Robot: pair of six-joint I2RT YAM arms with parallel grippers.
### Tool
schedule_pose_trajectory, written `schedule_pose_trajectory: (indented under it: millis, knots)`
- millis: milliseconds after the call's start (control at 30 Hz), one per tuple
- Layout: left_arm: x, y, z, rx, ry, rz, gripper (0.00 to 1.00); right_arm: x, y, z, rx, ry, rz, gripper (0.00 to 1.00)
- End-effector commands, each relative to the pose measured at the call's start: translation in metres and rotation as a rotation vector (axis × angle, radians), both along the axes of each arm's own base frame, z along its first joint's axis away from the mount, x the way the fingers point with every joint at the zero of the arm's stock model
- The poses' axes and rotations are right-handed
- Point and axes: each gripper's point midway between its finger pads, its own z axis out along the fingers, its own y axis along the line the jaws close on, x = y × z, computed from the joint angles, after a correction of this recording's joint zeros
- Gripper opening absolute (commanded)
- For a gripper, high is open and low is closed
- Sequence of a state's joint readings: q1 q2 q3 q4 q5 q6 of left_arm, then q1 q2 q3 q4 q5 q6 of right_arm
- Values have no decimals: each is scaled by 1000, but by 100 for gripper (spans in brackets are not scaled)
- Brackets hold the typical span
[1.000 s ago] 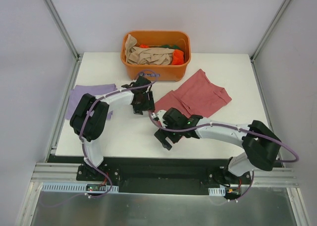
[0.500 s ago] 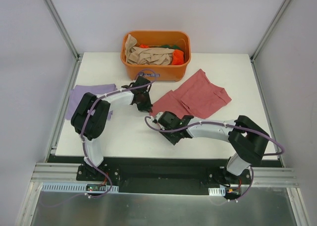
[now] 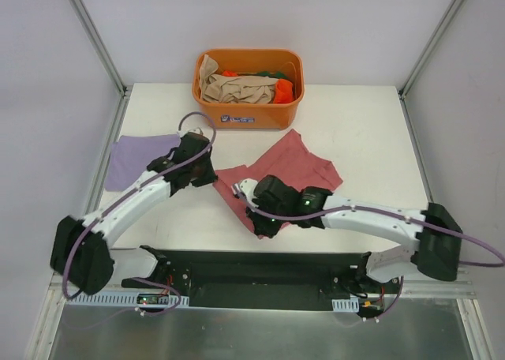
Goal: Fold and stack the t-shirts
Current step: Fold the long partially folded tshirt into a neat square
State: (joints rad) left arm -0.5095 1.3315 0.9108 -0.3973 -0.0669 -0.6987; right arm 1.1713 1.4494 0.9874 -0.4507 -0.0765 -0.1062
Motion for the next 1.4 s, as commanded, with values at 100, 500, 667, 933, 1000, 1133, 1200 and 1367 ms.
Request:
schedule_pose_trajectory:
  millis: [100,500,667,933,1000,1133,1200,1367]
  knots:
    - [-8,44,84,13,-278,110,0,-53,18,122,411,124,177,0]
    - [27,-1,126,-54,-308,9,0,-5,-31,112,420,95,-137,0]
    - [57,-36,119,-17,-279,-76,0,22,-66,81,352,105,-328,0]
    - [94,-83,70,28,-162,-157,0,46,-106,36,260,141,-544,0]
    - [99,-92,57,29,-131,-180,0,52,-114,25,230,147,-591,0]
    - [108,-107,34,35,-84,-211,0,61,-125,3,178,149,-652,1]
    - [113,-112,24,39,-68,-219,0,65,-129,-7,155,160,-676,3]
    - [120,-127,2,28,-22,-257,16,76,-144,-22,83,129,-752,9]
